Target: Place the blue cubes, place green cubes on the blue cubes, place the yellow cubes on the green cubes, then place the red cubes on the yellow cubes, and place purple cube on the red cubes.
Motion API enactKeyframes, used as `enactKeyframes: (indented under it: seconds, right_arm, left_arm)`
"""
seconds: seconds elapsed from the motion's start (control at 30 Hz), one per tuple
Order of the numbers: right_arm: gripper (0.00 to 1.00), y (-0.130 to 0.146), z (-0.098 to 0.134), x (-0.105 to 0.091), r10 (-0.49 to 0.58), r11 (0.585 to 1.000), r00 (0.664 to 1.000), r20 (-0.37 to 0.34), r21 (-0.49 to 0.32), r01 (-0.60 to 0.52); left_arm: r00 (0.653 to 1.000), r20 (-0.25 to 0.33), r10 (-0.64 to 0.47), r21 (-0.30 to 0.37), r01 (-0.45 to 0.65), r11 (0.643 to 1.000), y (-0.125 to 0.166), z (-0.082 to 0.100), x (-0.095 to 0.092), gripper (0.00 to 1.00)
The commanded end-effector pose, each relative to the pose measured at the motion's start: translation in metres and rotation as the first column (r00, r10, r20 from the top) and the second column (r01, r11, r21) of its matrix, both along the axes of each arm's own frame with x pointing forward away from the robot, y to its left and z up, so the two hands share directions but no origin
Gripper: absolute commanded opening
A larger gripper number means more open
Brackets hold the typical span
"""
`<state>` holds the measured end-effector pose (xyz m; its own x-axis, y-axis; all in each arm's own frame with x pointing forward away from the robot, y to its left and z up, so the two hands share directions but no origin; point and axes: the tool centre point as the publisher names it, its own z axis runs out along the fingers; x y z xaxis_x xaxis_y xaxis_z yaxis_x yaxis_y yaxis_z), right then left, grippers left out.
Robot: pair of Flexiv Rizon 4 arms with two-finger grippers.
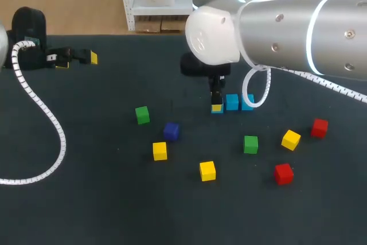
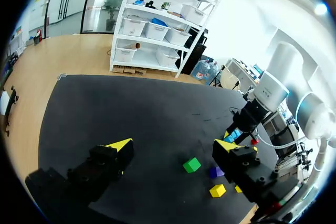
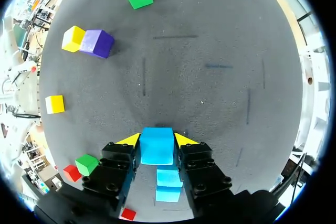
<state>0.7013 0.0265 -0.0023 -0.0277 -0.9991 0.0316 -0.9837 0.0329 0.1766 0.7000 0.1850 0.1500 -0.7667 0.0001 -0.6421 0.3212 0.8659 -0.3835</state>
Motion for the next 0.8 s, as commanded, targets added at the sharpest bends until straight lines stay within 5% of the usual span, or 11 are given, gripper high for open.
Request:
enactKeyframes:
  seconds: [0.03, 0.8]
  right_arm:
    - [0.00, 0.0010, -0.0012, 0.0065, 0.001, 1.000, 1.000, -0.011, -0.003, -0.001]
    - [0.00, 0.0015, -0.0042, 0.0098, 0.003, 1.000, 1.000, -0.020, -0.002, -0.003]
  left_arm:
    - [1.000, 0.000, 0.000, 0.000, 0.000, 1.000, 0.0000, 0.0000, 0.0000, 1.00]
    - [1.000, 0.000, 0.000, 0.000, 0.000, 1.000, 0.0000, 0.0000, 0.0000, 1.00]
